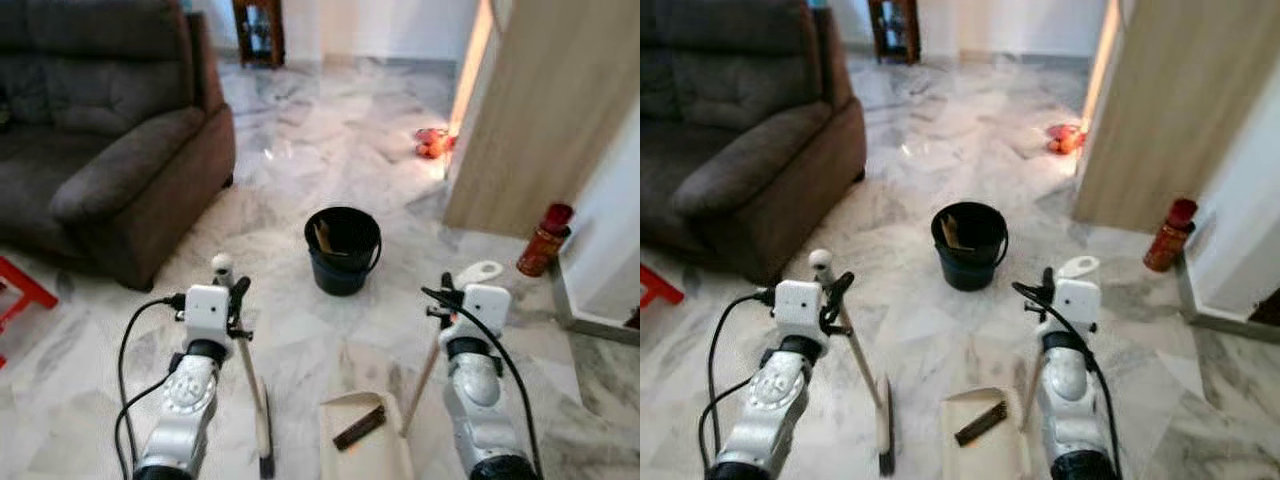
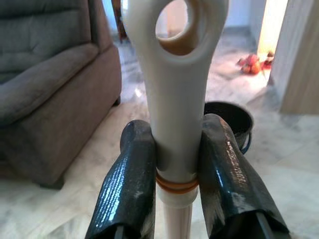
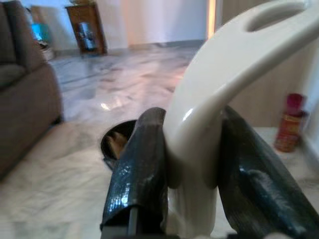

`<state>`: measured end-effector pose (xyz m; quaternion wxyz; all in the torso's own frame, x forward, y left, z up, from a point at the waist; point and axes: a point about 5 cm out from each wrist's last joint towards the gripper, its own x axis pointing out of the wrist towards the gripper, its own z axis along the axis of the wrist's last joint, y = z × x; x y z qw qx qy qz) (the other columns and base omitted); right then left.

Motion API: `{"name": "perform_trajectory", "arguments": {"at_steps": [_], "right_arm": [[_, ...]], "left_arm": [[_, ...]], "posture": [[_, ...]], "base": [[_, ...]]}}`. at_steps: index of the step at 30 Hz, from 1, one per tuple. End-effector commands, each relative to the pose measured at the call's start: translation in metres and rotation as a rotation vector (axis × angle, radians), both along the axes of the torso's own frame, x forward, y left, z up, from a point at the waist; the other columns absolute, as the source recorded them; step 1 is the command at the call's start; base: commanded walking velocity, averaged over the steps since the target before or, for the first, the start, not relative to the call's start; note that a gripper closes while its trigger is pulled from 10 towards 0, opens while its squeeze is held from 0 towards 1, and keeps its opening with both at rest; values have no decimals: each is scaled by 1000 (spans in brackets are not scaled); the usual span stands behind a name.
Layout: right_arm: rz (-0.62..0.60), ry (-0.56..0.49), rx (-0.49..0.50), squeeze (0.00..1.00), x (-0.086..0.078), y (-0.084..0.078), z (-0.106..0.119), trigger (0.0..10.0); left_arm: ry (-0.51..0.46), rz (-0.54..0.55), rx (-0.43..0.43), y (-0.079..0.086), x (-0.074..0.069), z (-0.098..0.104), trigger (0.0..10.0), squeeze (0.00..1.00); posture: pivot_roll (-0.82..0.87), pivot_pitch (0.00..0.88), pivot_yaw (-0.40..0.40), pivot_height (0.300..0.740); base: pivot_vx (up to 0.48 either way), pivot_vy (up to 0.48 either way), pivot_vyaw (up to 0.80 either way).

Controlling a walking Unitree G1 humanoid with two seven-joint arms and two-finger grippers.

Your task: Sweep floor

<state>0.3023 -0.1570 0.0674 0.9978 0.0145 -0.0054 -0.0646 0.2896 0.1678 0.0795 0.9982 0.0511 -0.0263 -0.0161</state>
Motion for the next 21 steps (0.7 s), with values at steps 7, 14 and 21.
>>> {"name": "perform_trajectory", "arguments": {"at_steps": [7,14,21], "right_arm": [[-19,-35,20,0,2,-6,7,10000],[-17,-35,24,0,2,-5,7,10000],[-13,-32,30,0,3,-3,7,10000]], "left_arm": [[-55,-13,13,-5,5,12,10000,0],[-56,-16,12,-5,4,12,10000,0],[-58,-14,11,-5,4,13,10000,0]], "posture": [[97,0,53,740],[100,0,52,740],[102,0,50,740]], "base": [[394,0,0],[394,0,0],[393,0,0]]}}
